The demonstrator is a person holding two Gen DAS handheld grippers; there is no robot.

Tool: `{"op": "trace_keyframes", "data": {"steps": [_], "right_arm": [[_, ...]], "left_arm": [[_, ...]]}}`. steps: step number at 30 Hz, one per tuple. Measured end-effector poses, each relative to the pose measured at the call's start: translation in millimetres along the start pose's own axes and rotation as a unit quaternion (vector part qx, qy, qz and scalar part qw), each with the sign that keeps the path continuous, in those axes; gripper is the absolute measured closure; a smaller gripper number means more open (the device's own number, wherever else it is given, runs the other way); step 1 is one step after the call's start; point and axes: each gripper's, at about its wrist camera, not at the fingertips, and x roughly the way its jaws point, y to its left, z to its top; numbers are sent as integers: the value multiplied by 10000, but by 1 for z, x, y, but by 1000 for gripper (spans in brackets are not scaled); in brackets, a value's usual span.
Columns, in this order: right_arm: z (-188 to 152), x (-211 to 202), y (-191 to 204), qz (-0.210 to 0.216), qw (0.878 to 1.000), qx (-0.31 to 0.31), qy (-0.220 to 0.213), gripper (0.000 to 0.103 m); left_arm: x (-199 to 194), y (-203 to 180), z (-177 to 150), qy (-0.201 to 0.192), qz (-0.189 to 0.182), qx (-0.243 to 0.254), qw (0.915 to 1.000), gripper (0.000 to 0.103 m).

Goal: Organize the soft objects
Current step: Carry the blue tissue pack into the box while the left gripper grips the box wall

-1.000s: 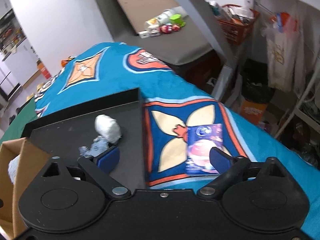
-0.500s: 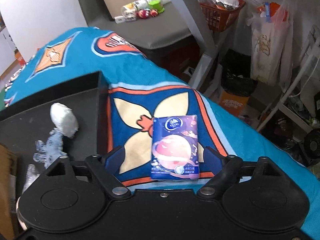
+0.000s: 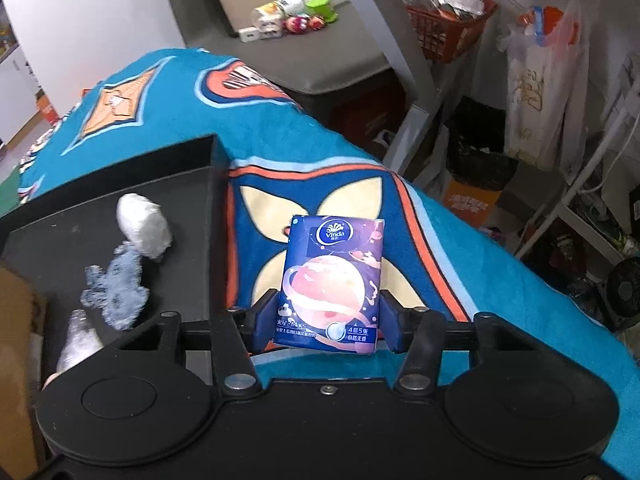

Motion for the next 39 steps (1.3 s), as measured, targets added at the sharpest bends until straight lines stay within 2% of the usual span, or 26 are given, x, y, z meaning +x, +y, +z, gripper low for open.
{"op": "trace_keyframes", "data": {"steps": [11,23,39], "right_arm": [[3,-41,18,182,9995,-146,-197,52],[1,-84,61,527,9966,-470,-435,52],[-4,-119,120,845,9903,-934,-581,52]], "left_arm": [[-4,16,-3,-50,-282,-319,9991,17],[-2,30,-6,7,-611,-646,9960,18],[2,42,-10,101,-913,-860,9921,26]]}}
